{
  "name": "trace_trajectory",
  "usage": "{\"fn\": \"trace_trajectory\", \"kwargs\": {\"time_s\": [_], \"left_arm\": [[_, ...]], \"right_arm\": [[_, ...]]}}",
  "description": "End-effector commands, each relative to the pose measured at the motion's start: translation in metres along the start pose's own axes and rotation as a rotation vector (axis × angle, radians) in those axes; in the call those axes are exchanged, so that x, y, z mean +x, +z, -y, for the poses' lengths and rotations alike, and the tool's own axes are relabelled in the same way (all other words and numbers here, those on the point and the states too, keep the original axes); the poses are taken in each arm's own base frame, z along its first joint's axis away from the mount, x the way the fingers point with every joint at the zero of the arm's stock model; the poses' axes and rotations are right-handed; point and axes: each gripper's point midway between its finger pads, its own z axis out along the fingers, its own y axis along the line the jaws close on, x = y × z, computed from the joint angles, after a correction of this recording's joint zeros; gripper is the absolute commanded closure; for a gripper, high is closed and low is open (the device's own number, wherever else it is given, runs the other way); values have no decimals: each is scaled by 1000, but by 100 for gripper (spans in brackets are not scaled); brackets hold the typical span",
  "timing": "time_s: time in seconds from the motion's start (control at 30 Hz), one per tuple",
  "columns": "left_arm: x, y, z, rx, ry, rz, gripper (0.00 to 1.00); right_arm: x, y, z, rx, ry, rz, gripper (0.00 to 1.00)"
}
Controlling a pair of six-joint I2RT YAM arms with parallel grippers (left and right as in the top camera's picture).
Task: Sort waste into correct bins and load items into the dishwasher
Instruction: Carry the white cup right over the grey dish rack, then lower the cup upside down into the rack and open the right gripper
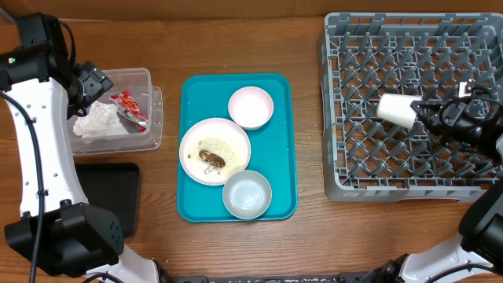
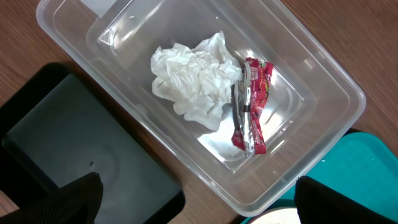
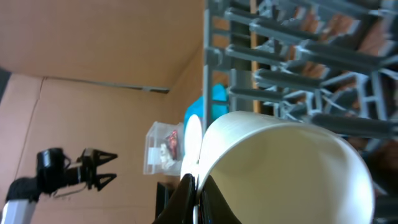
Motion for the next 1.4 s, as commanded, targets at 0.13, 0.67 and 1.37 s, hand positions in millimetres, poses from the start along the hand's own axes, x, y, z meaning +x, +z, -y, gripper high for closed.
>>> {"fn": "trace_trajectory", "kwargs": {"time_s": [0.13, 0.67, 1.37], "left_arm": [[-3, -14, 0, 10, -13, 38, 0], [-3, -14, 0, 10, -13, 38, 0], [-3, -14, 0, 10, -13, 38, 0]], "right_arm": [[0, -4, 28, 173, 45, 1, 96], [-1, -14, 64, 392, 27, 4, 96], [-15, -50, 76, 481, 71, 69, 83]]}}
